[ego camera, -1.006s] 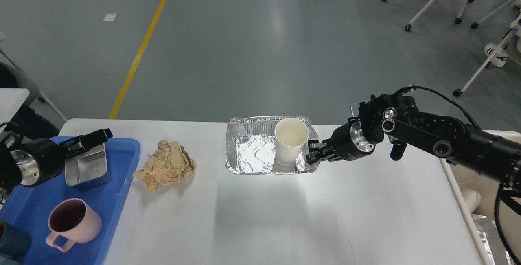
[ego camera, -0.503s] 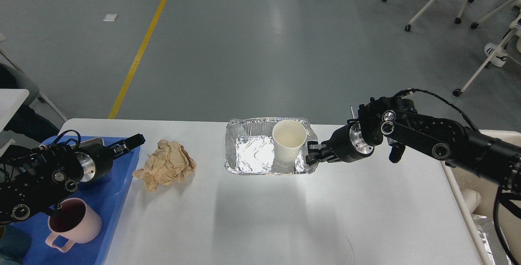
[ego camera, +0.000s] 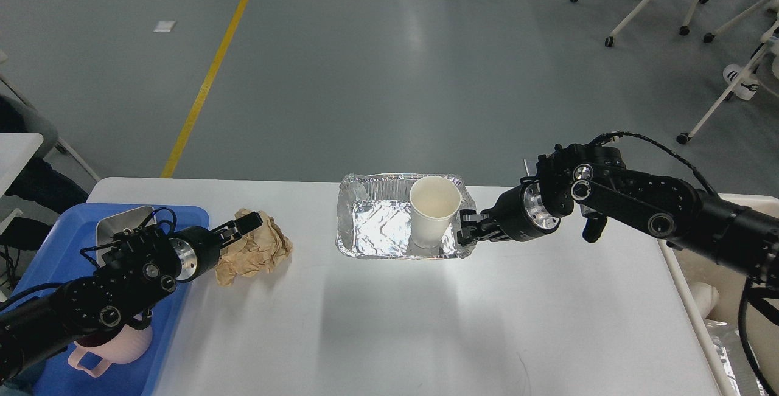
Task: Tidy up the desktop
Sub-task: 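Move the left gripper down and grasp the crumpled brown paper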
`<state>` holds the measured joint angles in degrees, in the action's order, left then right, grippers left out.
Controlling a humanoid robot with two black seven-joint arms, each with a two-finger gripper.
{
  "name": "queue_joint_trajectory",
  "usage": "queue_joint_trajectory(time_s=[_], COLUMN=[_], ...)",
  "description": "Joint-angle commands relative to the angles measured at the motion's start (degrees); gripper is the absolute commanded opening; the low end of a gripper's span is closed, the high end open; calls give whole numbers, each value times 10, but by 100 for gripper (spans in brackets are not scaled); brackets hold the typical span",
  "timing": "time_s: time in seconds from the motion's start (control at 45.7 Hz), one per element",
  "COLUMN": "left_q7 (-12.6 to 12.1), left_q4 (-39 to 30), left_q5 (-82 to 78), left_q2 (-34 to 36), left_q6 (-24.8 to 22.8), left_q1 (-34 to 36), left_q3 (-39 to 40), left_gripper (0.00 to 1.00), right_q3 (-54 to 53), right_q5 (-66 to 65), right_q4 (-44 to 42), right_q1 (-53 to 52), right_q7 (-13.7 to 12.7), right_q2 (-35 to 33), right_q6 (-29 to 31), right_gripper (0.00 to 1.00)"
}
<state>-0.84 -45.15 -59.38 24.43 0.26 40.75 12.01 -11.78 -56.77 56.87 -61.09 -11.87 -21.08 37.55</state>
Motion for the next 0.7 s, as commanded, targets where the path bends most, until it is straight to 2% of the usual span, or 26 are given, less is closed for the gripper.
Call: queue_joint_trajectory(time_s=[0.0,0.087,0.131,0.197,0.328,0.459,0.568,0.678], left_q7=[1,2,5,11,18,32,51,67], left_q4=[15,16,16,16,16,16,11,-11], left_q5=[0,0,0,0,1,3,8,8], left_q2=[-11,-13,-13,-13,-13,-13,-12,1], left_q6=[1,1,1,0,-1,-10,-45,-63], left_q1=[-1,-1,-1,-1,-1,4,11,22], left_q3=[-15,-26,-27,-30,-49,-51,-47,-49], left_gripper=[96,90,83,63,29,9,2,2], right_q3=[0,0,-1,-2,-3,-3,-3,-3], right_q5=[0,0,0,0,0,-1,-1,-2], right_q4=[0,0,0,0,0,-1,-2,-3], right_q1=[0,0,0,0,0,0,0,-1], right_q7=[0,0,0,0,0,0,0,0], right_q2=[0,0,0,0,0,1,2,3], right_q6=[0,0,0,0,0,0,-1,-1], right_gripper=[0,0,0,0,0,0,0,0])
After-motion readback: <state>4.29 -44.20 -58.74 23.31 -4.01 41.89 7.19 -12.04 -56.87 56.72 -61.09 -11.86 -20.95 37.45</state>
